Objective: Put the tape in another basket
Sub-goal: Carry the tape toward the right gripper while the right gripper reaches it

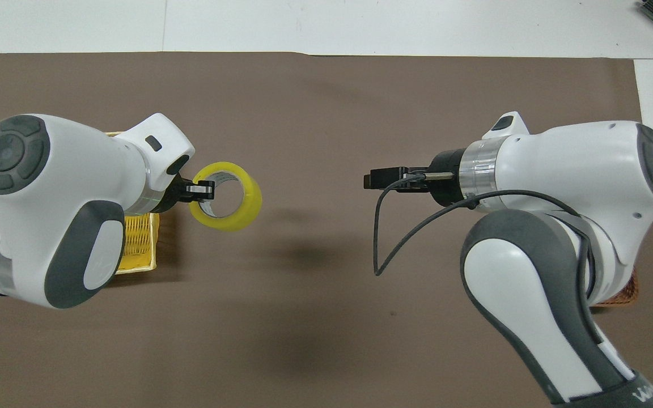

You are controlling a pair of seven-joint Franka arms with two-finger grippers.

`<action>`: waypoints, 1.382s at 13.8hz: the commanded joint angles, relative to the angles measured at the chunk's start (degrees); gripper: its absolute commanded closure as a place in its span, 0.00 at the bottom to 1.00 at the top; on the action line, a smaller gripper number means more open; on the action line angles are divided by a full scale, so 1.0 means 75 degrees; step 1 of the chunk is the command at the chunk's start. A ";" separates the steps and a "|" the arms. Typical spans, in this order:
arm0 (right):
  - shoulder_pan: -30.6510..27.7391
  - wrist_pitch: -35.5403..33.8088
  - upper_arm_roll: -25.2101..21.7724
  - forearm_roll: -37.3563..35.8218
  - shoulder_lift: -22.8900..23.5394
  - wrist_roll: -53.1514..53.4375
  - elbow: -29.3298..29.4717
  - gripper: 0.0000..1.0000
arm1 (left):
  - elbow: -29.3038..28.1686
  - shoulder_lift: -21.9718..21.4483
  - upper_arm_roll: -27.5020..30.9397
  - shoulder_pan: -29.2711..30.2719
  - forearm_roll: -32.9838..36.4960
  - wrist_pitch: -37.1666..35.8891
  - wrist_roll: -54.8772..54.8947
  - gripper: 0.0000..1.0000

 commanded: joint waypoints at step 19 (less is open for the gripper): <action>0.1013 0.0375 0.0010 0.0428 0.0580 0.0856 0.0099 1.00 | -0.0080 -0.0123 0.0138 -0.0915 -0.0887 0.0919 -0.0878 0.83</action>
